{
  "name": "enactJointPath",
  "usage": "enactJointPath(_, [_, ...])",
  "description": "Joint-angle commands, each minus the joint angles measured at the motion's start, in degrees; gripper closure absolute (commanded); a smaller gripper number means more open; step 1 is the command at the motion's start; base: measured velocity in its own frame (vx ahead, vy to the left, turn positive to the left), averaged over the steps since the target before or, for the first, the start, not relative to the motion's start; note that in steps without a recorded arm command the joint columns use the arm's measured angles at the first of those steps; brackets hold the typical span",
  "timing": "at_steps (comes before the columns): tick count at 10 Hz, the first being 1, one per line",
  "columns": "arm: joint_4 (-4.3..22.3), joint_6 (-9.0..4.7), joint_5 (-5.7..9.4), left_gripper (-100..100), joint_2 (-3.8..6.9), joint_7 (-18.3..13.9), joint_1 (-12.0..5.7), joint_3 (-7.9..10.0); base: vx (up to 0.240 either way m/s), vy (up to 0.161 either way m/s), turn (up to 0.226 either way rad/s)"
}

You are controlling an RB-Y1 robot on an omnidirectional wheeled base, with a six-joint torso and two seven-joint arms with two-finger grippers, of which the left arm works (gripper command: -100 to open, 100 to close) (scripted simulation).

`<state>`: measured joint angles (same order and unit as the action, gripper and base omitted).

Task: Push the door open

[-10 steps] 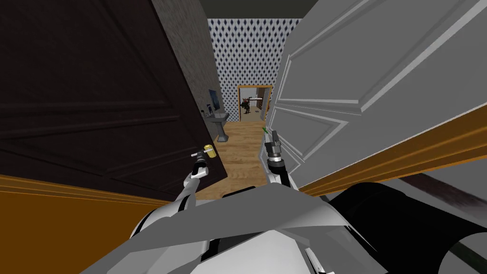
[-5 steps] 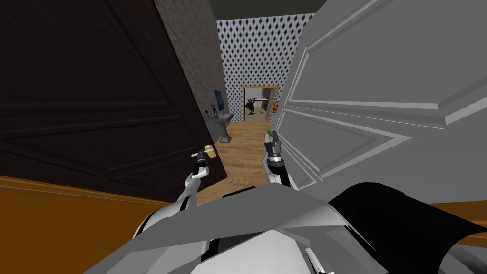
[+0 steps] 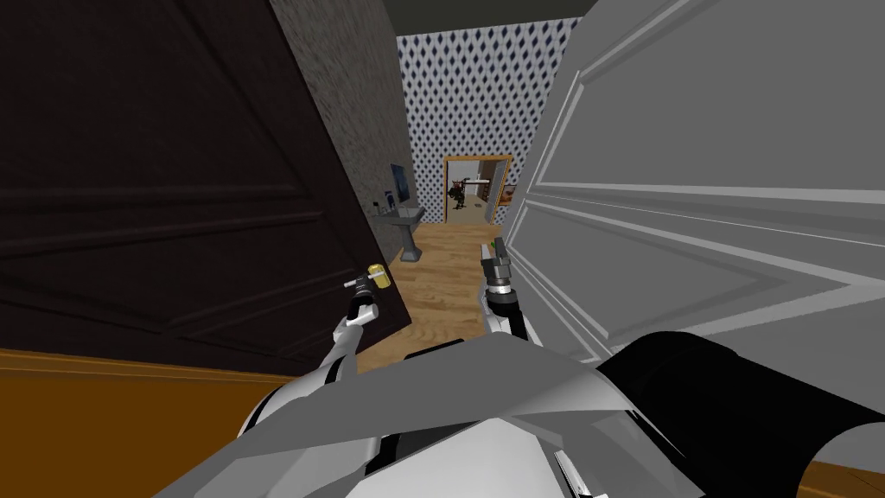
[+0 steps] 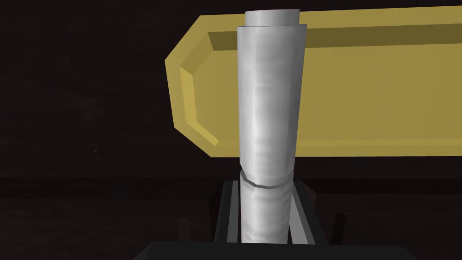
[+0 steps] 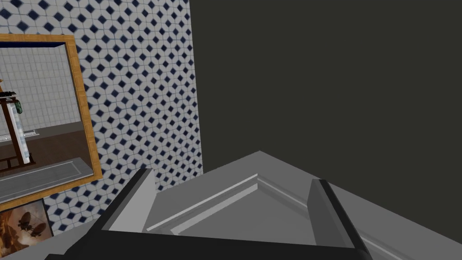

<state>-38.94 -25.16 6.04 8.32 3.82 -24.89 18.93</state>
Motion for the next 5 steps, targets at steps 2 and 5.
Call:
enactJointPath(2, [0.3,-0.3,0.43,100,0.93,0.3,-0.04,1.27,0.186,-0.018,0.042])
enactJointPath(5, [0.4,-0.37,0.98,100,1.68,0.8,0.31,3.04,0.207,-0.034,0.046])
